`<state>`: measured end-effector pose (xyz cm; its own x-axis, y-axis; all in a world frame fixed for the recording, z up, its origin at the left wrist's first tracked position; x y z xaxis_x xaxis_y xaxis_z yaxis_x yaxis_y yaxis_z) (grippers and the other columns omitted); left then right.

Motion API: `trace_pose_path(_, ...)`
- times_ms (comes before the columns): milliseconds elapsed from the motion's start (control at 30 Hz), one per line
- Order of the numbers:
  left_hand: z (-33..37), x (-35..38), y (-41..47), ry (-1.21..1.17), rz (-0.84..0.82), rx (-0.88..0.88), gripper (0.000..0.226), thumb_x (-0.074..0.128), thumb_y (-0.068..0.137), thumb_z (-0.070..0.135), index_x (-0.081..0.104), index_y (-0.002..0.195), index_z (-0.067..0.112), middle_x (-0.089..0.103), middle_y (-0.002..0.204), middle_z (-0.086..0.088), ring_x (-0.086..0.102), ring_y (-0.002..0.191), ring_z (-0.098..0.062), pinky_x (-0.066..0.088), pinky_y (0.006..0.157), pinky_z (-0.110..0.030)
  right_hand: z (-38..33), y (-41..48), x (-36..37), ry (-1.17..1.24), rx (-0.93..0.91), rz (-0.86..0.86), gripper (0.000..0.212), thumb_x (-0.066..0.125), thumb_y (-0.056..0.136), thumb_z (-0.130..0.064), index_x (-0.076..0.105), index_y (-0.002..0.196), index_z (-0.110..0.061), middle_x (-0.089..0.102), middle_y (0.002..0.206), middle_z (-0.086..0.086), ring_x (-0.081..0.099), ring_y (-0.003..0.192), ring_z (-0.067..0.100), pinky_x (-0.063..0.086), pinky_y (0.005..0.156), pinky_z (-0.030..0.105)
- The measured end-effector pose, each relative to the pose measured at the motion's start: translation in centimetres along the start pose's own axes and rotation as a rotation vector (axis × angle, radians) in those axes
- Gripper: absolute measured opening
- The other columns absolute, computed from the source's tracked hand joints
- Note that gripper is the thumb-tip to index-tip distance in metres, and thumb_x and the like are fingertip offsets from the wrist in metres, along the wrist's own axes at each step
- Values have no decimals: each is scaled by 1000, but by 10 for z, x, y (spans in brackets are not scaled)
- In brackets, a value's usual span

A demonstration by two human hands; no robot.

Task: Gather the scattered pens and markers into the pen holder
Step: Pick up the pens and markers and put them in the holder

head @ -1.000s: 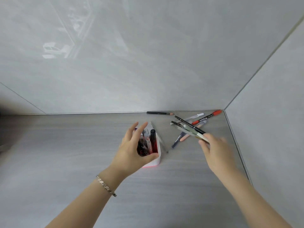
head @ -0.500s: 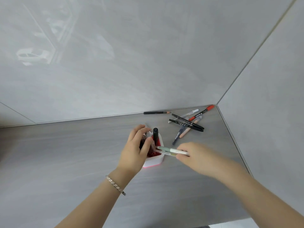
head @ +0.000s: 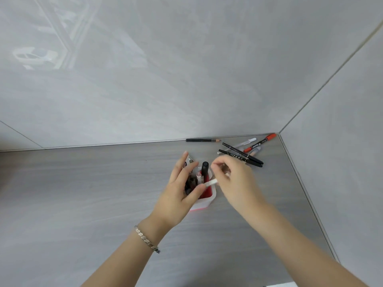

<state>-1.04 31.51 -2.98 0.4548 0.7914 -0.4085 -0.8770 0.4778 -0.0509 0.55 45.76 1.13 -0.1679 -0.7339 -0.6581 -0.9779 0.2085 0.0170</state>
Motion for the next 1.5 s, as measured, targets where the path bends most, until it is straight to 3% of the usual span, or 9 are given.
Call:
trace_pose_path(233, -8, 6, 0, 116, 94, 35, 111, 86, 54, 24, 8, 131, 43, 10, 149, 2, 7, 131, 19, 20, 90, 9, 11, -11, 36, -178, -235, 98, 38, 36, 93, -30, 51, 118, -5, 59, 105, 11, 43, 103, 15, 35, 93, 28)
trace_pose_path(367, -11, 6, 0, 85, 130, -10, 103, 82, 61, 20, 7, 128, 45, 28, 136, 10, 28, 128, 2, 23, 93, 7, 16, -16, 55, -282, -205, -20, 74, 10, 92, -56, 17, 142, -1, 19, 153, 16, 13, 138, 22, 12, 113, 33)
trace_pose_path(500, -11, 6, -3, 54, 67, -30, 99, 79, 65, 19, 7, 124, 53, 28, 126, 29, 25, 114, 26, 26, 86, 8, 8, -23, 54, -150, -235, -384, 92, -6, 71, -78, -15, 139, -17, -24, 148, -9, -30, 135, -3, -16, 111, 18)
trace_pose_path(600, -10, 2, -3, 76, 89, -52, 99, 83, 59, 16, 15, 121, 53, 35, 114, 30, 31, 106, 29, 26, 83, 9, 13, -5, 34, 186, -148, -322, 71, 22, 88, -62, 32, 140, -15, 19, 146, -20, 5, 136, -14, 4, 112, 7)
trace_pose_path(733, -7, -8, -6, 131, 113, -90, 97, 84, 57, 16, 18, 114, 58, 35, 108, 33, 36, 102, 23, 24, 80, 11, 64, 39, 20, 68, 200, 1, 25, 49, 92, -14, 58, 114, -12, 60, 119, -1, 56, 107, 15, 42, 96, 28)
trace_pose_path(900, -13, -32, -11, 137, 182, -140, 93, 83, 57, 11, 24, 113, 55, 38, 120, 16, 36, 107, 8, 22, 80, 12, 74, 59, 74, -310, 243, -383, 35, 59, 86, -21, 51, 118, -9, 61, 111, 12, 56, 105, 28, 47, 87, 37)
trace_pose_path(1000, -18, -42, -10, 152, 182, -182, 94, 83, 58, 12, 22, 113, 57, 36, 109, 32, 39, 106, -1, 28, 80, 8, 71, 59, 94, -547, 271, -502, 31, 54, 87, -15, 47, 116, -6, 59, 118, 16, 54, 112, 35, 46, 86, 37)
trace_pose_path(1300, -29, -53, 2, 175, 94, -200, 102, 85, 56, 19, 14, 119, 57, 42, 120, 15, 43, 110, -1, 27, 80, 10, 69, 121, 68, -608, -38, -291, 27, 44, 88, -4, 52, 113, 0, 53, 118, 19, 52, 105, 38, 44, 79, 41)
trace_pose_path(1500, -30, -52, 0, 150, 88, -182, 101, 85, 57, 19, 14, 117, 59, 34, 111, 33, 35, 100, 29, 26, 77, 11, 82, 150, 82, -789, -108, -365, 25, 46, 87, 2, 53, 110, -1, 53, 118, 18, 49, 112, 34, 46, 81, 40)
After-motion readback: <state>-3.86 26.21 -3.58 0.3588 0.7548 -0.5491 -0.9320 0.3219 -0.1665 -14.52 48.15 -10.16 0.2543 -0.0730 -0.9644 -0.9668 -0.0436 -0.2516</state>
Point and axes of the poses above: each hand's wrist, its own y-axis towards the middle knuckle, its own x-axis out of the palm, z = x × y, the point moved 4 cm from there along y, towards the middle knuckle
